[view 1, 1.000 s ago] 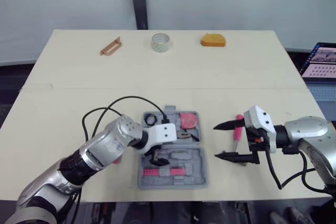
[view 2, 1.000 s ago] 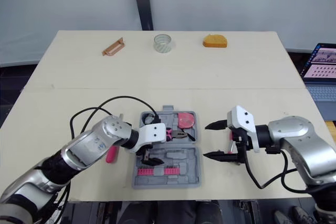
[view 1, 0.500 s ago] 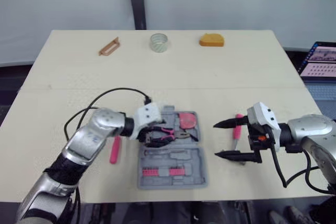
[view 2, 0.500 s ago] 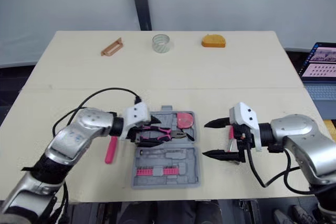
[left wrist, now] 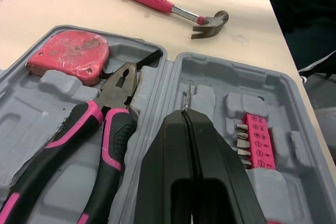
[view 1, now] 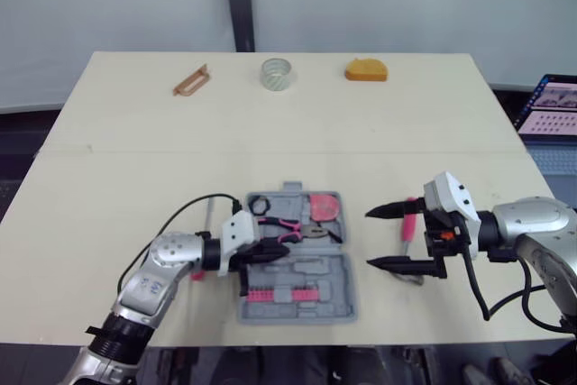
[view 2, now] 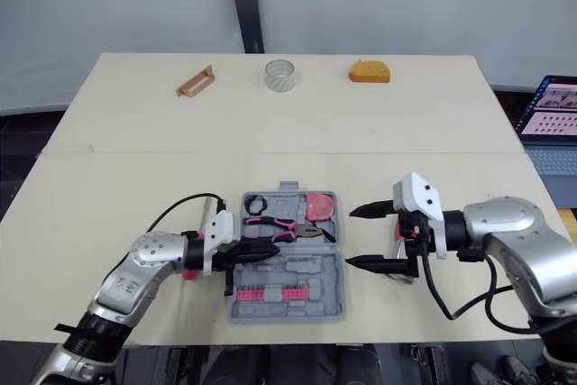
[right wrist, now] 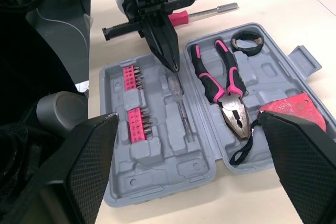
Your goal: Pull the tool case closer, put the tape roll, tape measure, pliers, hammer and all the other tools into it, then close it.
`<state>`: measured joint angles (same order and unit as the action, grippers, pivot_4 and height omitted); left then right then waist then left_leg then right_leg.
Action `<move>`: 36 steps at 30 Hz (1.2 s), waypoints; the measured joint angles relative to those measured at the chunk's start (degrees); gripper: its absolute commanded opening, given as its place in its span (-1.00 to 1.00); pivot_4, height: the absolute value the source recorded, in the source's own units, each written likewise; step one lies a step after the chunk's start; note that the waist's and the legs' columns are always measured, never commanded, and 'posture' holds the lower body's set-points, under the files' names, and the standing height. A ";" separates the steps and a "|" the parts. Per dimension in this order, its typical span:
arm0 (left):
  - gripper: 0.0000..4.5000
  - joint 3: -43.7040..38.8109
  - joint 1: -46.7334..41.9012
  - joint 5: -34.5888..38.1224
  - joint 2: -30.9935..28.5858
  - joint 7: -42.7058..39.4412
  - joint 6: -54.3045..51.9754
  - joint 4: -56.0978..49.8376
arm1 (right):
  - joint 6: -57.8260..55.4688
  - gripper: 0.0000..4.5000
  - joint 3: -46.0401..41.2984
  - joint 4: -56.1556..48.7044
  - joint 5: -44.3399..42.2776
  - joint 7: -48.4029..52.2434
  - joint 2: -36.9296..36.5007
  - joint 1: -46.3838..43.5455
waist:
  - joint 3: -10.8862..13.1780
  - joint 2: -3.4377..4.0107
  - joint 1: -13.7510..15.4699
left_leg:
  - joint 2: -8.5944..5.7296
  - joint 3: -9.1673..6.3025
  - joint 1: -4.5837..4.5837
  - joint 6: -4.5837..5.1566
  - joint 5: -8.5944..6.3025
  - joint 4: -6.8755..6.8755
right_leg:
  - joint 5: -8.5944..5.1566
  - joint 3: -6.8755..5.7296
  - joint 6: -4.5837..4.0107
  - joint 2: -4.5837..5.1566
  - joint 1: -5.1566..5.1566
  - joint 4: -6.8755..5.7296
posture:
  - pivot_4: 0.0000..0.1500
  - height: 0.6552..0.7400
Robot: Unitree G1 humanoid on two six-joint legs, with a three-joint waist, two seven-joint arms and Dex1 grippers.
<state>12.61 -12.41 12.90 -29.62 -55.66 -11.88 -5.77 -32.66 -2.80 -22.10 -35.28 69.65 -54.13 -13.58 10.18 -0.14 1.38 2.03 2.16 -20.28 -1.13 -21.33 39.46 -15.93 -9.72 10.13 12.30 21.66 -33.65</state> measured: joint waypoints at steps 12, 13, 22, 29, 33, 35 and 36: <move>-0.98 1.86 0.07 -4.50 -0.02 0.47 4.19 4.87 | 0.01 1.00 0.00 0.02 0.08 -0.12 0.04 -0.01 | 0.00 0.00 0.05 | 0.00 0.00 0.00 0.00 0.00 0.00 | 0.00 0.00 0.00 0.00 0.00 0.00 | 1.00 1.00; -0.98 1.90 0.04 -4.65 -0.02 0.47 4.46 5.30 | 0.01 1.00 0.00 0.02 0.09 -0.12 0.04 -0.01 | 0.00 0.00 0.04 | 0.00 0.00 0.00 0.00 0.00 0.00 | 0.00 0.00 0.00 0.00 0.00 0.00 | 1.00 1.00; -0.98 2.44 -0.34 -6.87 -0.02 0.43 6.43 7.07 | 0.04 1.00 0.00 0.30 0.65 -0.14 0.04 -0.02 | 0.00 0.00 0.07 | 0.00 0.00 0.01 0.00 0.00 0.00 | 0.00 0.00 0.00 0.00 -0.01 0.00 | 1.00 1.00; -0.98 4.51 -1.32 -10.36 -0.74 0.65 12.04 8.52 | 0.14 1.00 0.00 0.33 1.38 -0.13 0.04 -0.02 | -0.03 0.01 0.09 | 0.00 0.00 0.09 0.00 0.00 -0.01 | 0.00 0.00 0.00 0.00 -0.09 0.01 | 1.00 1.00; -0.98 6.17 -2.04 -13.05 -1.63 1.25 15.69 9.28 | 0.20 1.00 0.00 0.37 2.06 -0.13 0.04 -0.02 | -0.09 0.02 0.12 | 0.00 0.00 0.11 0.00 0.00 -0.02 | 0.00 0.00 0.00 0.00 -0.12 0.02 | 1.00 1.00; -0.98 6.59 -2.29 -13.45 -1.75 1.54 16.65 9.74 | 0.21 1.00 0.00 0.48 2.15 -0.13 0.04 -0.02 | -0.14 0.04 0.14 | 0.00 0.00 0.13 0.00 0.00 -0.02 | 0.00 0.00 0.00 0.00 -0.15 0.02 | 1.00 1.00; -0.98 6.75 -2.37 -13.70 -1.84 1.76 17.22 9.96 | 0.21 1.00 0.00 0.56 2.16 -0.13 0.04 -0.02 | -0.15 0.03 0.16 | 0.00 0.00 0.14 0.00 0.00 -0.02 | 0.00 0.00 0.00 0.00 -0.16 0.02 | 1.00 1.00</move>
<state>19.36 -14.78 -0.79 -31.46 -53.90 5.34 4.19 -32.45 -2.80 -21.54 -33.13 69.52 -54.09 -13.60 10.03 -0.10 1.54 2.03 2.15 -20.14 -1.13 -21.33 39.44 -15.93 -9.72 10.14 12.30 21.51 -33.63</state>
